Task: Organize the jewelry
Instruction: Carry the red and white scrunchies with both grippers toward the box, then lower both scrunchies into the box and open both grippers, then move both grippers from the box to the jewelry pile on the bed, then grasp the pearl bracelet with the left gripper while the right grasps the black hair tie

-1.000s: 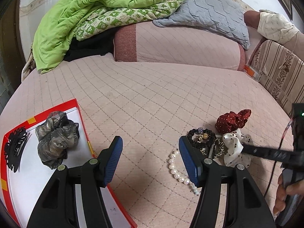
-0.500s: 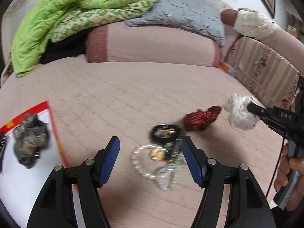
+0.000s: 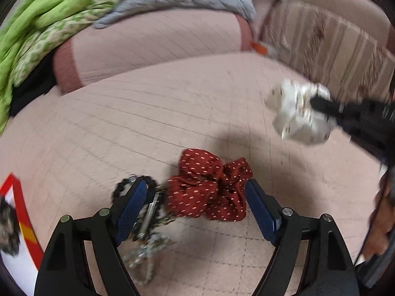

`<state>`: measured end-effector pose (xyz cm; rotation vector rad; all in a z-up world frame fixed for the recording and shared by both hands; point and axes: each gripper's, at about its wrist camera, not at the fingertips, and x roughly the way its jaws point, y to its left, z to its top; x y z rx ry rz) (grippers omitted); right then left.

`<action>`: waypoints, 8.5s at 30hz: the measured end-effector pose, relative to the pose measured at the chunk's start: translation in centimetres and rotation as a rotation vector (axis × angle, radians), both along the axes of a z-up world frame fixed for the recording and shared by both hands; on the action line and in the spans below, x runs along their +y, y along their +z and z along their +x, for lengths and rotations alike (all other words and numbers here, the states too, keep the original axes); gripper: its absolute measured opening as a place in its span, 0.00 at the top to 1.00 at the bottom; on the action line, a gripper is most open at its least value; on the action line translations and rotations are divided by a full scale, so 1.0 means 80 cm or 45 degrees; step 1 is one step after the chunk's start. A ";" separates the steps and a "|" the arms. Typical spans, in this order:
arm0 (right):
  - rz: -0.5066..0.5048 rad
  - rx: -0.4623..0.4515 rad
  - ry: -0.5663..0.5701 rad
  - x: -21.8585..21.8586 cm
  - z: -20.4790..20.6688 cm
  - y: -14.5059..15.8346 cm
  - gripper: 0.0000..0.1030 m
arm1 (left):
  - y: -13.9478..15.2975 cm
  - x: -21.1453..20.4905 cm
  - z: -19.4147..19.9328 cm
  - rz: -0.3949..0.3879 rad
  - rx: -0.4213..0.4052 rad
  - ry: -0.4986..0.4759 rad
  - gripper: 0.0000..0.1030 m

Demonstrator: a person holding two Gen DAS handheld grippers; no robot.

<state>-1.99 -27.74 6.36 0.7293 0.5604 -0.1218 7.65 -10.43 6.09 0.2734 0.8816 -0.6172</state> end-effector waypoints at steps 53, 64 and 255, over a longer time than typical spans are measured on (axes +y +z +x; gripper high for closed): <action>-0.240 -0.124 0.528 0.220 0.058 0.032 0.88 | 0.066 0.295 -0.041 -0.249 -0.235 0.527 0.77; -0.236 -0.145 0.777 0.312 0.054 0.036 0.88 | 0.063 0.415 -0.051 -0.247 -0.208 0.723 0.76; -0.087 0.139 0.493 0.162 0.125 -0.012 0.93 | 0.060 0.183 -0.009 -0.446 -0.035 0.099 0.91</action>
